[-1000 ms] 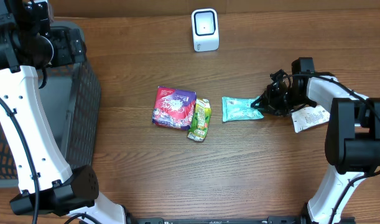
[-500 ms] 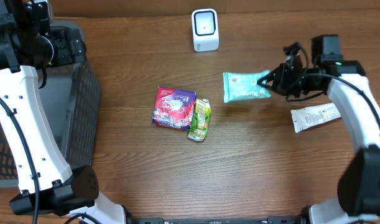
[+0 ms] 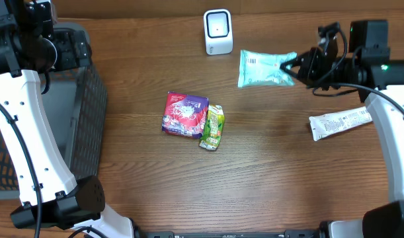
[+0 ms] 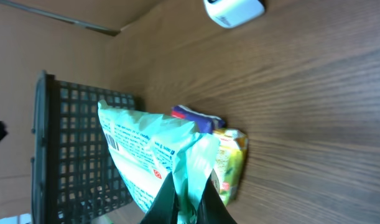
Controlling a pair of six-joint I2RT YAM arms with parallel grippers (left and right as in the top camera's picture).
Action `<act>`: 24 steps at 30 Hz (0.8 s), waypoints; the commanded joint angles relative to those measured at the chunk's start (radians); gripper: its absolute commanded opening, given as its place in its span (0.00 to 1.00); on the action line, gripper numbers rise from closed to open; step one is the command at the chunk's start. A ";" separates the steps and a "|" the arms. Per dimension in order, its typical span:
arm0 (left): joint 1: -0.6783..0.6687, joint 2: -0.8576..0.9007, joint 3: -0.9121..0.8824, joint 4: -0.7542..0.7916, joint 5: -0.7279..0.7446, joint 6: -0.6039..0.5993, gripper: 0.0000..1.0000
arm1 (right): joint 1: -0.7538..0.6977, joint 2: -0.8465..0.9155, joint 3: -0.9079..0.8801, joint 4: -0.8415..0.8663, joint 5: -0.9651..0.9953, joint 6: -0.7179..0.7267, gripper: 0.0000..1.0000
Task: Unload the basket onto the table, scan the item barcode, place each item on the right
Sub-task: 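Hold the wipes pack in front of the white scanner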
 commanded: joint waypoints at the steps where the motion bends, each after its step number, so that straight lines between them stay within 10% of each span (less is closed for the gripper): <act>1: -0.010 -0.006 0.002 0.002 0.011 0.016 0.99 | 0.045 -0.051 0.139 -0.043 0.054 0.025 0.04; 24: -0.006 -0.006 0.002 0.002 0.011 0.016 1.00 | 0.317 -0.051 0.249 -0.070 0.437 -0.046 0.04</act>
